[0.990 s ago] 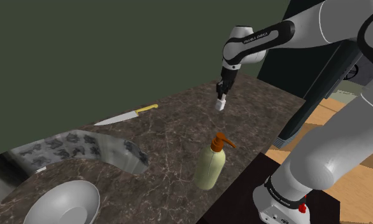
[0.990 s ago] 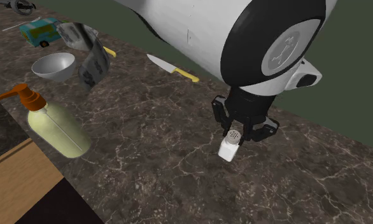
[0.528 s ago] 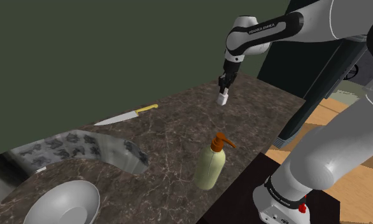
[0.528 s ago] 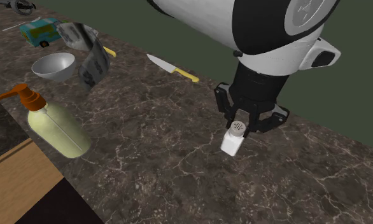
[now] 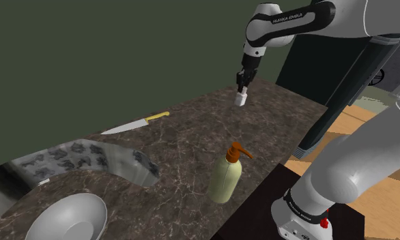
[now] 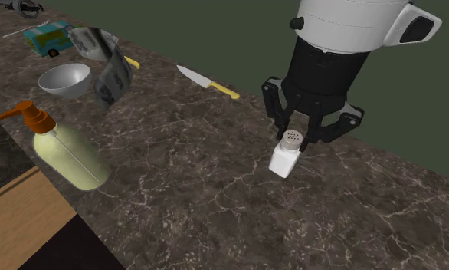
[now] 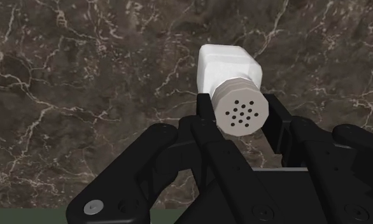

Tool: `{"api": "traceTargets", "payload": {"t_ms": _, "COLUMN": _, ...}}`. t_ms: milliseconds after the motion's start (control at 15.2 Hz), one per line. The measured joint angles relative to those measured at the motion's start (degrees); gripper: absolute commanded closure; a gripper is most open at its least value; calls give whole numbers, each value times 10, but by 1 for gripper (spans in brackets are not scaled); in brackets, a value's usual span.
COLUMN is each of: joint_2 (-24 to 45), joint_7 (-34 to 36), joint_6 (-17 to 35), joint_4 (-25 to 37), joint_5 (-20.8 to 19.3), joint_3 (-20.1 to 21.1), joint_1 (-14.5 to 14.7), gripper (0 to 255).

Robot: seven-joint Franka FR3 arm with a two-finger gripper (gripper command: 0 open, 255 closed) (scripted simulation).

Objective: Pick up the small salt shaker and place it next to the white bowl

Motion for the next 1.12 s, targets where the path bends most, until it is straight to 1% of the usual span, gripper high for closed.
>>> {"api": "traceTargets", "payload": {"t_ms": 660, "joint_2": -12, "joint_7": 2, "joint_6": -74, "joint_4": 62, "joint_5": -1, "joint_3": 5, "joint_1": 2, "gripper": 255}}
{"api": "traceTargets", "payload": {"t_ms": 990, "joint_2": -59, "joint_7": 57, "joint_6": -86, "joint_4": 26, "joint_5": -1, "joint_3": 42, "joint_1": 18, "gripper": 255}}
{"api": "traceTargets", "payload": {"t_ms": 1122, "joint_2": -85, "joint_7": 86, "joint_6": -84, "joint_4": -3, "joint_5": 0, "joint_3": 62, "joint_1": 27, "gripper": 255}}
